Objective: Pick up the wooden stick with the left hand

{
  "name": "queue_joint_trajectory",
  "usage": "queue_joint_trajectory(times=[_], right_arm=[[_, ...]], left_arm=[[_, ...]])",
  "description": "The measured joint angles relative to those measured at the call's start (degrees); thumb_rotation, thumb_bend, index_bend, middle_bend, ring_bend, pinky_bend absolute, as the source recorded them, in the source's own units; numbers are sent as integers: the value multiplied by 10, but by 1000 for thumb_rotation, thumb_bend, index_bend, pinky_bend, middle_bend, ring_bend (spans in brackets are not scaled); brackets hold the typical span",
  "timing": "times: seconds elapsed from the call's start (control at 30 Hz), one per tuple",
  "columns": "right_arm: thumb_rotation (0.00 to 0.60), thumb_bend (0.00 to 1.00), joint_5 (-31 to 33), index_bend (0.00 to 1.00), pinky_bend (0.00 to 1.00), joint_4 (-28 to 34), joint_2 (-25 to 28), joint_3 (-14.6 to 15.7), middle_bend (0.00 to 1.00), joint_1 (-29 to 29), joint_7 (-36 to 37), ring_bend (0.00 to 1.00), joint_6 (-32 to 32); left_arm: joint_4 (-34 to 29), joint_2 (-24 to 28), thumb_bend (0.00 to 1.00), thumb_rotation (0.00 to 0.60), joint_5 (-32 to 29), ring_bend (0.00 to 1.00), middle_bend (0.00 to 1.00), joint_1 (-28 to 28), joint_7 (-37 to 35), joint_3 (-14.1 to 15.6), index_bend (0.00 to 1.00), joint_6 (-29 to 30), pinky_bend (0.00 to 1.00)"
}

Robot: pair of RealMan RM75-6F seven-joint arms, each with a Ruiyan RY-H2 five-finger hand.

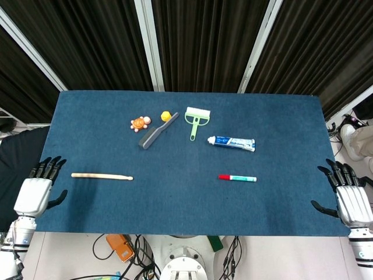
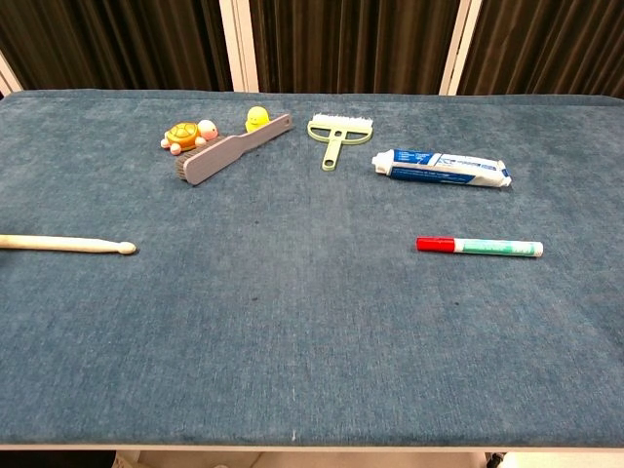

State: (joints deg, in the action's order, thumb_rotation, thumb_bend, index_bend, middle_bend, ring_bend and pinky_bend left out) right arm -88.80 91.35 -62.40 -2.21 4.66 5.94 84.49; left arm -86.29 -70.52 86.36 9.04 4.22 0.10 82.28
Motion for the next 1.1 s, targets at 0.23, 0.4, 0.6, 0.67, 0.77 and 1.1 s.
queue_joint_trajectory(times=[0.23,0.4,0.6,0.67,0.77,1.1], right_arm=[[600,255,3,218,0,2,1,0,110,0,1,19,-4],[600,255,6,219,0,3,2,0,109,1,4,19,-6],[600,255,9,220,0,4,5,0,109,2,11,19,-11],[600,255,9,221,0,5,5,0,109,2,11,19,-12],[600,256,10,222,0,5,6,0,109,2,11,19,-13],[600,256,14,224,0,9,5,1,110,2,3,19,-16]], left_arm=[[-23,-14,224,600,11,0,131,32,15,-1,159,-49,113],[-48,-28,220,600,-5,0,176,81,60,-22,228,-117,113],[-44,-64,231,600,-65,23,242,129,103,-57,323,-175,113],[-34,-75,241,600,-83,39,272,137,109,-63,338,-186,113],[-17,-85,251,600,-98,47,297,141,109,-63,341,-195,113],[47,-111,269,600,-121,78,345,142,61,-54,377,-216,113]])
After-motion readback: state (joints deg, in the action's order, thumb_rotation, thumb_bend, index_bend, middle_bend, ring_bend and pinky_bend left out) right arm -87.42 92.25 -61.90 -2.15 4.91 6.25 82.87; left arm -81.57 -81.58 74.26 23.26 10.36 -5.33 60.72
